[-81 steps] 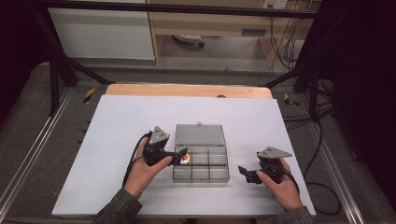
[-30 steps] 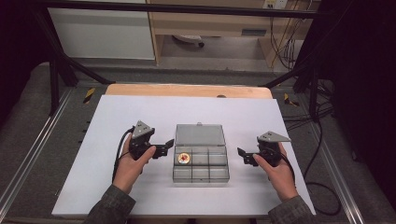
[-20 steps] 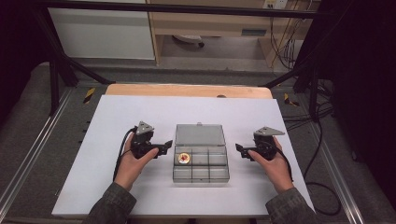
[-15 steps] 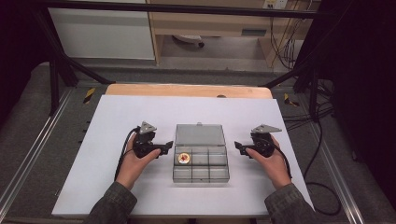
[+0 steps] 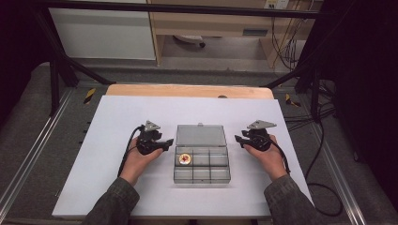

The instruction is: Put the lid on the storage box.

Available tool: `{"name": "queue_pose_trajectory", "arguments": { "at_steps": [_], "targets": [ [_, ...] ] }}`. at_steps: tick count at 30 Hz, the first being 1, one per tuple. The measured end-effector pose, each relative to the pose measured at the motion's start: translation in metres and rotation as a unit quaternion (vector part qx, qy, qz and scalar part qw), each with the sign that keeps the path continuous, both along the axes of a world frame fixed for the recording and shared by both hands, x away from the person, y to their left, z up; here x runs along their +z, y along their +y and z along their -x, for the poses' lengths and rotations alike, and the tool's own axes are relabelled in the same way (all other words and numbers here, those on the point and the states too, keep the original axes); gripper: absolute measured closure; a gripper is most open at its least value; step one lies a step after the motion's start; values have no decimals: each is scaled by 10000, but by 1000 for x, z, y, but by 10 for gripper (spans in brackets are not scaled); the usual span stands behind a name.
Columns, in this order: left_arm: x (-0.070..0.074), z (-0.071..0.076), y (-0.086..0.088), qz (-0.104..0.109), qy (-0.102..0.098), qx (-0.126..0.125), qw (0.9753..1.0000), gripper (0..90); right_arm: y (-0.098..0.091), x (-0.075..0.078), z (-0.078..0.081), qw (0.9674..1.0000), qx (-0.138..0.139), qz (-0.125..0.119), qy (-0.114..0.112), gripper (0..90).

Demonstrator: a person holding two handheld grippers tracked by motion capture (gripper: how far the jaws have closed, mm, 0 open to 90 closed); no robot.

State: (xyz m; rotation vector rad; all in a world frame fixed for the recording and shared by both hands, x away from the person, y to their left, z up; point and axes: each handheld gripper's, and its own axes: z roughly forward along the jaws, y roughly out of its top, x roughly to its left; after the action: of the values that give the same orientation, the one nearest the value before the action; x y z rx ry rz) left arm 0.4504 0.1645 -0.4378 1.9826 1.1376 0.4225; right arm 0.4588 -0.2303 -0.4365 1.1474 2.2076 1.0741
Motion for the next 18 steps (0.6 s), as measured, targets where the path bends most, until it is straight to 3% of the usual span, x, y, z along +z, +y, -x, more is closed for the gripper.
{"name": "queue_pose_trajectory", "arguments": {
  "at_steps": [4, 9, 14, 18],
  "targets": [
    [-2, -7, -2, -116, -87, -30, 9999, 567, 6, -3, -6, 9998, 162, -2, 83, 747],
    [-8, -9, -4, -44, -146, -177, 9997, 752, 15, -10, -12, 9990, 325, -163, 254, 866],
    [-12, -8, -8, 86, -52, -400, 9992, 883, 21, -20, -12, 9981, 441, -165, 391, 899],
    [-17, -8, -16, 37, 4, -540, 9985, 899, 22, -22, -12, 9977, 480, -217, 435, 900]
  ]
}}
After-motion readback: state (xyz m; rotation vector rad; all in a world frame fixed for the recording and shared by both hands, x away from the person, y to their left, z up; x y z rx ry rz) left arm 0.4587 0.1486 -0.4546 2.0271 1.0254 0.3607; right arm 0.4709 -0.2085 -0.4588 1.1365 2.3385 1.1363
